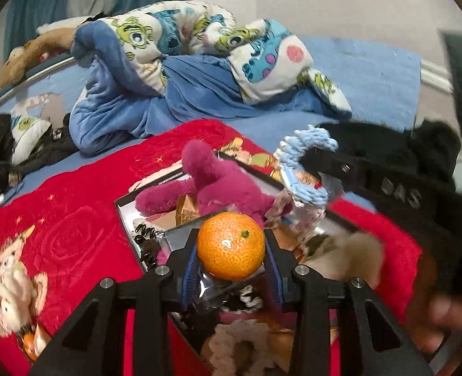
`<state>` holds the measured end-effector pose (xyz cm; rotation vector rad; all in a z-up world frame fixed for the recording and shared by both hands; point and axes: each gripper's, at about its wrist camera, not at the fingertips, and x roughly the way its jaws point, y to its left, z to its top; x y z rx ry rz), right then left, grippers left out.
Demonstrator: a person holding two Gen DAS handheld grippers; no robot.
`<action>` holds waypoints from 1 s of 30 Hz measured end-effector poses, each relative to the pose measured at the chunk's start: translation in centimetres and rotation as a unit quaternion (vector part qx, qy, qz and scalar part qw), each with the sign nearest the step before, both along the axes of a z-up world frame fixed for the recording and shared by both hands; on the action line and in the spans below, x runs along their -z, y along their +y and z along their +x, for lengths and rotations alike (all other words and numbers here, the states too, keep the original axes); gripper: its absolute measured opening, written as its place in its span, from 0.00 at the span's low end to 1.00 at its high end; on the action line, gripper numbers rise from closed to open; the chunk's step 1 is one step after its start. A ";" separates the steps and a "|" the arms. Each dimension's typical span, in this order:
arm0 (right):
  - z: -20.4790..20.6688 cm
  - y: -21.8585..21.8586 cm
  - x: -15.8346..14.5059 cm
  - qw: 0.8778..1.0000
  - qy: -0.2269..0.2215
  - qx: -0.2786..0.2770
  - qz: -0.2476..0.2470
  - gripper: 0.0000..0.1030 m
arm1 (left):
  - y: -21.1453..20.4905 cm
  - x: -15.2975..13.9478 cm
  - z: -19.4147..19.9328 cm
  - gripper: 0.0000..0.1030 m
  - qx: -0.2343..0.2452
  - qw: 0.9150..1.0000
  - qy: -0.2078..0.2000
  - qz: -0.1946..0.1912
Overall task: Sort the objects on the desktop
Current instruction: 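Carry the orange in the left tool and scrunchie in the right tool to the tray, then lower the orange into the tray and open the left tool while the right releases the scrunchie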
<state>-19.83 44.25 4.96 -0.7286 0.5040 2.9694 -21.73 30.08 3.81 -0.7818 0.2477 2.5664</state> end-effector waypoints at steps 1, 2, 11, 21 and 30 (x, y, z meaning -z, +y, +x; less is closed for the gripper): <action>-0.9 0.1 0.4 1.000 -0.017 -0.004 0.010 0.12 | 0.0 0.5 -0.4 0.38 -0.002 1.000 -0.003 -0.005; -1.1 0.2 0.7 1.000 -0.019 -0.003 0.016 0.12 | -0.1 0.9 -0.8 0.38 -0.006 1.000 -0.011 -0.003; -3.2 2.2 4.9 0.993 -0.068 0.032 -0.087 0.12 | -1.1 1.8 -1.2 0.38 -0.003 0.999 -0.037 0.037; -4.0 1.8 7.2 0.990 -0.128 0.028 -0.046 0.12 | -0.7 2.8 -0.7 0.38 -0.005 0.999 -0.016 0.036; -4.0 1.5 7.1 0.990 -0.133 0.024 -0.032 0.12 | -1.0 2.8 -0.5 0.38 -0.007 0.999 -0.012 0.047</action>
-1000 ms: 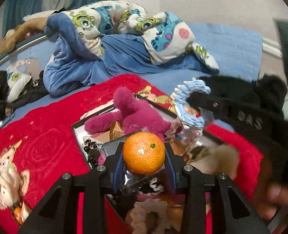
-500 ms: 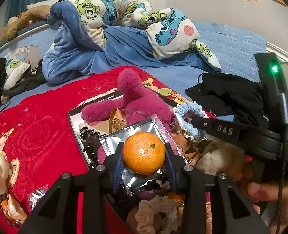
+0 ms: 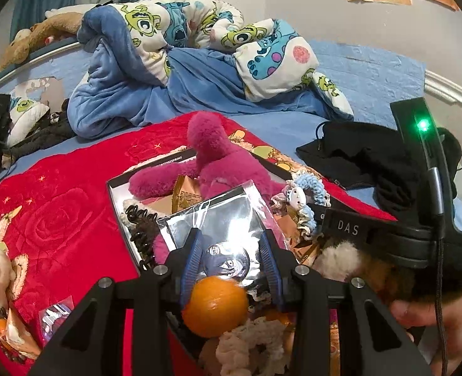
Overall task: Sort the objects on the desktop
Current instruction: 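Lower the orange into the tray and open the left tool while the right releases the scrunchie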
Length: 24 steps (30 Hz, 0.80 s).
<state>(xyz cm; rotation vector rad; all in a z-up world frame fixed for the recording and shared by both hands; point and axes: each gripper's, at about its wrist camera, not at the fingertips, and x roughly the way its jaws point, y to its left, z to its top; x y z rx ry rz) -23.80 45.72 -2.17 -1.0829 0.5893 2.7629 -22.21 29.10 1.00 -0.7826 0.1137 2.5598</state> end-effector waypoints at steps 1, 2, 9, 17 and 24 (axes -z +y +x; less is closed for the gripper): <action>0.0 0.0 -0.1 1.000 0.000 0.000 0.002 0.12 | -0.1 0.0 0.0 0.38 -0.001 1.000 0.000 0.004; 0.0 -0.1 -0.2 1.000 0.000 -0.001 0.001 0.12 | -0.2 -0.1 -0.1 0.38 -0.002 1.000 -0.001 0.009; 0.1 -0.8 -1.1 1.000 0.008 -0.015 0.020 0.15 | -1.2 -0.8 -0.5 0.81 -0.007 0.999 -0.021 0.031; 1.1 -0.5 -2.9 0.999 0.036 -0.006 0.030 0.66 | -1.9 -2.0 -0.3 0.95 -0.023 1.000 -0.007 0.005; 1.8 -0.3 -4.0 0.998 0.057 0.002 0.041 1.00 | -2.2 -2.6 0.0 1.00 -0.024 1.000 0.014 -0.004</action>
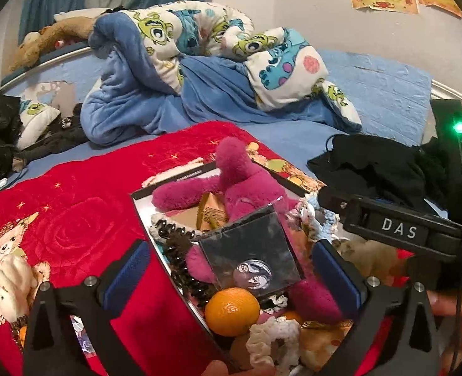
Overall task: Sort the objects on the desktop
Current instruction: 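Lower the orange into the tray and open the left tool while the right releases the scrunchie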
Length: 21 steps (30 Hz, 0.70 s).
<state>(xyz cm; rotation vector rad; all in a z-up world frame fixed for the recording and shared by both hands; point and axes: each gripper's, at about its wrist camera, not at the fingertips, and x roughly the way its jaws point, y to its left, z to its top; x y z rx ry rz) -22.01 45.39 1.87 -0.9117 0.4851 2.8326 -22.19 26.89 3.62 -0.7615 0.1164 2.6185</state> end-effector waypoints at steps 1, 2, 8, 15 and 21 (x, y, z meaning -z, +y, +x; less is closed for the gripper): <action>0.1 0.0 -0.2 1.000 0.003 0.004 0.001 1.00 | -0.1 -0.1 0.1 1.00 -0.004 1.000 0.004 0.001; 0.1 0.1 -0.2 1.000 0.004 0.006 0.001 1.00 | -0.2 -0.1 0.1 1.00 -0.004 1.000 0.004 0.003; 0.3 0.2 -0.4 1.000 0.000 0.009 0.002 1.00 | -0.6 -0.3 0.0 1.00 -0.013 1.000 0.009 0.005; 0.8 -0.6 -1.3 1.000 -0.006 -0.003 0.021 1.00 | -2.0 -2.0 0.7 1.00 -0.015 0.999 0.020 0.027; 2.1 -2.2 -3.7 0.999 0.011 -0.016 0.048 1.00 | -2.9 -5.1 4.0 1.00 -0.039 0.996 0.077 0.003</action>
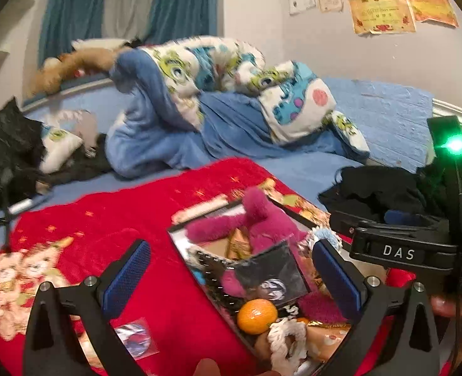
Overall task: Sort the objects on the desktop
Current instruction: 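Withdraw both open tools from the tray back over the loose items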
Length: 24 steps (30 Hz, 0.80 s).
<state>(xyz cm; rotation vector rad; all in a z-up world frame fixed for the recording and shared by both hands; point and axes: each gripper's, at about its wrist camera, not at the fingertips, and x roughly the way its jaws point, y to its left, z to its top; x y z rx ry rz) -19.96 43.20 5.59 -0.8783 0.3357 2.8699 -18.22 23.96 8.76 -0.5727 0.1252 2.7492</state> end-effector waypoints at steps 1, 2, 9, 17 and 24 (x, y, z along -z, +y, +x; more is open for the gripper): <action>0.4 -0.5 -0.7 1.000 0.008 -0.007 0.005 1.00 | -0.5 -0.3 0.8 1.00 -0.009 1.000 0.003 0.006; 0.8 -0.9 -1.2 1.000 0.014 -0.012 0.008 1.00 | -1.1 -0.5 1.4 1.00 -0.016 1.000 0.003 0.015; 5.6 -4.9 -4.9 0.997 0.051 -0.033 0.039 1.00 | -4.7 -1.8 6.1 1.00 -0.038 0.999 0.002 0.022; 11.5 -10.0 -4.7 0.989 0.096 -0.104 0.038 1.00 | -11.3 -2.3 13.0 1.00 -0.073 0.996 0.027 0.032; 15.9 -13.0 -0.6 0.986 0.111 -0.124 0.011 1.00 | -16.7 -0.6 15.6 1.00 -0.107 0.993 0.027 0.042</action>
